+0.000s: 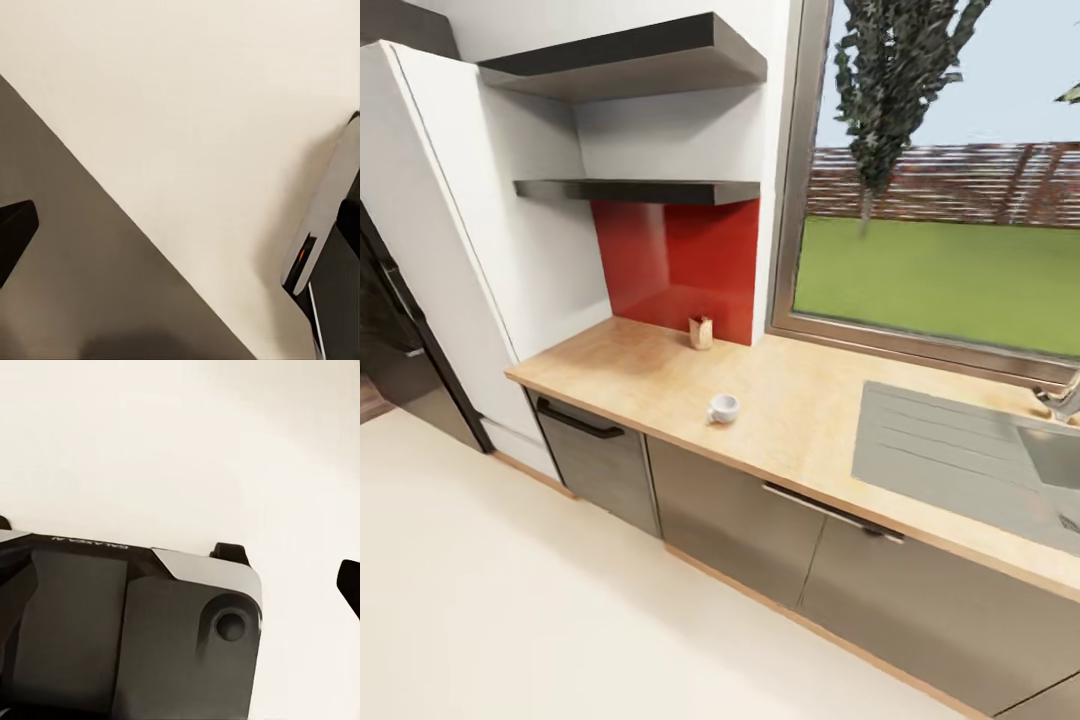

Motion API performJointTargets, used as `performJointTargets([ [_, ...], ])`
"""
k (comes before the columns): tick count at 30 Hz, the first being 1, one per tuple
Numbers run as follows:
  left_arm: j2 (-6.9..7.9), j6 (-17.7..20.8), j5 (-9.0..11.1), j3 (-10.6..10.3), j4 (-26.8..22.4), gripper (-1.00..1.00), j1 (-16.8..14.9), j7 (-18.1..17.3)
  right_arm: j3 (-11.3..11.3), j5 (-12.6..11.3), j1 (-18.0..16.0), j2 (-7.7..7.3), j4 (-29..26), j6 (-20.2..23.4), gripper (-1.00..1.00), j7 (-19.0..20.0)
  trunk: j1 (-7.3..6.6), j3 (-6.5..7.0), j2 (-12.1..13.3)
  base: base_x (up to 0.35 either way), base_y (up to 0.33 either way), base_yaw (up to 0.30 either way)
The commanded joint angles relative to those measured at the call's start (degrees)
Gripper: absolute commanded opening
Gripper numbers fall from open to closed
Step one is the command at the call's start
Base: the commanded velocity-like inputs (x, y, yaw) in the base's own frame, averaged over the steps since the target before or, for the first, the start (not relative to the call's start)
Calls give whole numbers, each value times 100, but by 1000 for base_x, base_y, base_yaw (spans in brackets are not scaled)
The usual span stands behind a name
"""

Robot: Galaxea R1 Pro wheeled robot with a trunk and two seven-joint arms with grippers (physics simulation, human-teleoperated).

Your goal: Set up a coffee station on the kitchen countertop: keep the coffee maker on the countertop, move the bottle of coffee from the kitchen shelf to the counter next to the coffee maker, place a paper coffee filter on top of the coffee maker, put the saucer next to the coffee maker with the coffee cup on the saucer, and place the electric kettle next to the coffee maker.

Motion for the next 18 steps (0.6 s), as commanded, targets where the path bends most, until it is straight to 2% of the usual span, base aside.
performJointTargets([
  [1,0,-15,35,-33,3,100,-5,10,-20,60,-4,2,2,3,100,-27,5,-16,-11,183,301,254],
  [6,-12,-15,35,-41,-6,100,-5,10,-12,78,-4,0,11,3,100,-13,5,-35,-11,205,293,155],
  [18,-18,-15,35,-62,-23,100,-5,10,-2,124,-4,-7,6,6,100,-3,5,-38,-11,231,277,11],
])
